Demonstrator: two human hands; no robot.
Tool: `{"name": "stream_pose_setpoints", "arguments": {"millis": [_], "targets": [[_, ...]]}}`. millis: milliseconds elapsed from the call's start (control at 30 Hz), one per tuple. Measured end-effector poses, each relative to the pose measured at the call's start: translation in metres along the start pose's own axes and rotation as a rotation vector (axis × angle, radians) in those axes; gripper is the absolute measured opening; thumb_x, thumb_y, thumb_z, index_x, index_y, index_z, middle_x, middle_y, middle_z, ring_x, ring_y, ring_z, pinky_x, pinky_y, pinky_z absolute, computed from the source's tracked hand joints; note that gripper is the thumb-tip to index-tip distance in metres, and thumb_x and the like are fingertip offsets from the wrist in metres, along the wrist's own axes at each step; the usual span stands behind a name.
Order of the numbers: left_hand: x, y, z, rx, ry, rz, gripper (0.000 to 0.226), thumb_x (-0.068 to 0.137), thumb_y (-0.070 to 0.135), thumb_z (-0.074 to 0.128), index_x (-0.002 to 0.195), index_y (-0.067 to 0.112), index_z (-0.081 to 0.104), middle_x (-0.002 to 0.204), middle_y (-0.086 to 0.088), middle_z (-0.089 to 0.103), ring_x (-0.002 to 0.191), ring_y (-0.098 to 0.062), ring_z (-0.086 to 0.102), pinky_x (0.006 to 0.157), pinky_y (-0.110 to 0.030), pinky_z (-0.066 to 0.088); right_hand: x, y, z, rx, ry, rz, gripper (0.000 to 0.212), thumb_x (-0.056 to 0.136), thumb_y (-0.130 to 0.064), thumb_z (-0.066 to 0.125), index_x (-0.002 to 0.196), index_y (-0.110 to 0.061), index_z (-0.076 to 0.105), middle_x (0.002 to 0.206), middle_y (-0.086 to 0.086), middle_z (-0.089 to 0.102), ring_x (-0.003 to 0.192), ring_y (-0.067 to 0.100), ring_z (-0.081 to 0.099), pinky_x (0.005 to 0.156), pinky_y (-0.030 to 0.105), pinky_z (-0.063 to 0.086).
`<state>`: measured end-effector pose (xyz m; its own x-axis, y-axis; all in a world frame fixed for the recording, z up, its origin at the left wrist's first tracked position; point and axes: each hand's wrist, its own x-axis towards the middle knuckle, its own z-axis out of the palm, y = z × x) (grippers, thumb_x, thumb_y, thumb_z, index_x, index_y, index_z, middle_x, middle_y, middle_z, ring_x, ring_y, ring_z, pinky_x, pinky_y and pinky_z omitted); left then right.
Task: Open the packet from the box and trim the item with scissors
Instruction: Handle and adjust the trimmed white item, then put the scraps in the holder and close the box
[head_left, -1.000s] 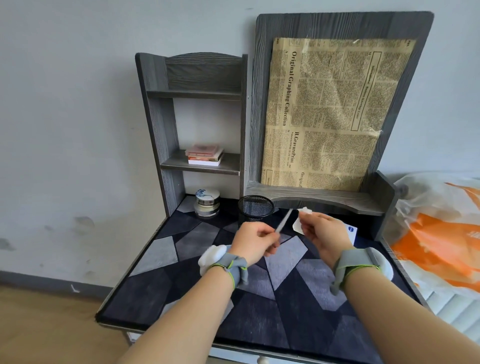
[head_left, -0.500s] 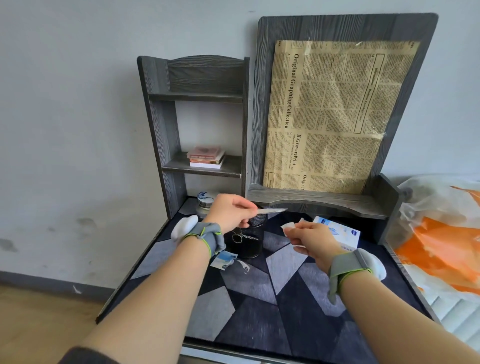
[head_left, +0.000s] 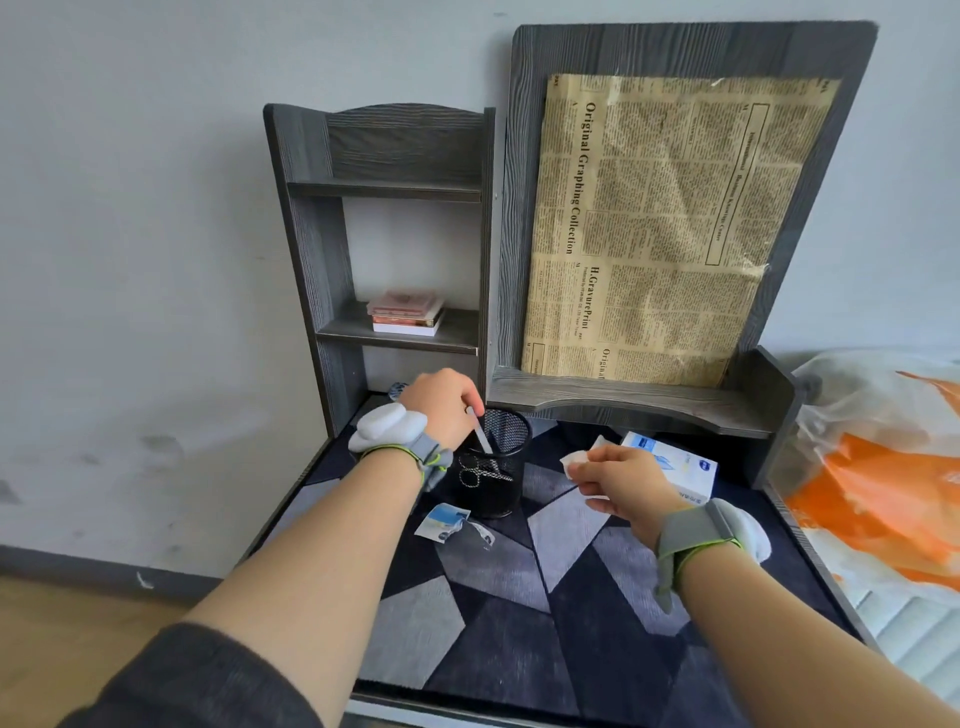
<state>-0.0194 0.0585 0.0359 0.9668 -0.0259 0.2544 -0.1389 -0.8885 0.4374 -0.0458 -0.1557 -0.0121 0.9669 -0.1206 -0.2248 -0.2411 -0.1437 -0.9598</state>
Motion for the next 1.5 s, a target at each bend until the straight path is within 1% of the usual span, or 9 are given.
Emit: {"name": "stream_pose_setpoints", "arguments": {"millis": [233,300,400,467,633,1000,1200,1367,1500], "targets": [[-0.002,-0.014,0.022,-0.224,0.202,-0.178,0.027,0.075,0.033,0.073,0.1,0.025,0.067,0.104,-0.003,0.062,0.096,-0.022,0.061,0.08,-0.028,0.045,0.0,0.004,-0.002,-0.095,-0.005,-0.002,0.014,0.077,-0.009,0.074,0.078,-0.016,0.061,0.078,0.006,0.062,0.073,0.017,0.058,0.063,0.025,0.051],[-0.002,-0.014,0.024,-0.209,0.052,-0.307,0.029,0.08,0.034,0.066,0.105,0.02,0.062,0.099,-0.006,0.065,0.092,-0.026,0.065,0.079,-0.032,0.051,-0.001,0.004,-0.003,-0.101,-0.011,0.007,0.015,0.076,-0.008,0.074,0.077,-0.016,0.061,0.078,0.006,0.062,0.074,0.018,0.058,0.064,0.026,0.051],[-0.003,-0.008,0.029,-0.52,-0.222,-0.462,0.022,0.087,0.01,0.051,0.109,0.01,0.054,0.081,-0.009,0.06,0.049,-0.023,0.065,0.052,-0.032,0.058,-0.001,0.005,-0.003,-0.097,-0.011,0.012,0.015,0.076,-0.007,0.074,0.075,-0.015,0.061,0.077,0.007,0.061,0.073,0.019,0.056,0.065,0.028,0.05],[0.0,-0.003,0.034,-0.661,-0.271,-0.49,0.019,0.087,0.0,0.043,0.103,0.006,0.051,0.079,-0.012,0.057,0.035,-0.018,0.058,0.04,-0.028,0.054,-0.001,0.005,-0.005,-0.102,0.0,0.018,0.015,0.076,-0.008,0.074,0.076,-0.016,0.061,0.077,0.007,0.061,0.074,0.019,0.057,0.064,0.027,0.05],[0.002,0.017,0.045,-0.819,-0.287,-0.482,0.016,0.087,-0.003,0.046,0.075,0.008,0.049,0.07,-0.013,0.054,0.031,-0.018,0.057,0.042,-0.028,0.054,-0.001,0.006,-0.01,-0.101,0.004,0.031,0.011,0.078,-0.007,0.072,0.083,-0.01,0.063,0.073,0.007,0.059,0.071,0.018,0.055,0.062,0.026,0.05],[0.003,0.009,0.043,-0.781,-0.079,-0.473,0.027,0.09,0.037,0.056,0.078,0.013,0.053,0.069,-0.003,0.058,0.041,-0.018,0.06,0.054,-0.034,0.057,-0.005,0.002,0.015,-0.321,-0.167,-0.116,0.01,0.081,-0.004,0.066,0.079,-0.013,0.065,0.07,0.006,0.062,0.06,0.013,0.056,0.056,0.023,0.049],[-0.015,-0.025,0.017,-0.765,-0.004,-0.523,0.023,0.094,0.022,0.052,0.082,0.005,0.062,0.063,-0.007,0.059,0.025,-0.006,0.048,0.032,-0.015,0.043,-0.012,-0.003,0.07,-0.345,-0.237,-0.264,0.017,0.072,-0.003,0.073,0.069,-0.013,0.06,0.062,0.011,0.064,0.057,0.023,0.057,0.061,0.035,0.054],[-0.034,-0.034,0.015,-0.749,-0.098,-0.58,0.023,0.093,0.006,0.05,0.07,0.008,0.054,0.059,-0.008,0.054,0.022,-0.005,0.045,0.03,-0.015,0.04,-0.016,0.004,0.084,-0.325,-0.338,-0.184,0.018,0.078,-0.015,0.073,0.091,-0.006,0.066,0.078,0.02,0.07,0.065,0.026,0.065,0.072,0.04,0.058],[-0.038,-0.032,0.023,-0.722,-0.091,-0.554,0.021,0.088,0.0,0.05,0.072,0.01,0.06,0.057,-0.003,0.062,0.046,-0.015,0.06,0.05,-0.022,0.052,-0.014,0.002,0.061,-0.373,-0.342,-0.058,0.023,0.088,-0.018,0.064,0.092,0.005,0.066,0.078,0.017,0.068,0.06,0.025,0.066,0.055,0.027,0.058]]}}
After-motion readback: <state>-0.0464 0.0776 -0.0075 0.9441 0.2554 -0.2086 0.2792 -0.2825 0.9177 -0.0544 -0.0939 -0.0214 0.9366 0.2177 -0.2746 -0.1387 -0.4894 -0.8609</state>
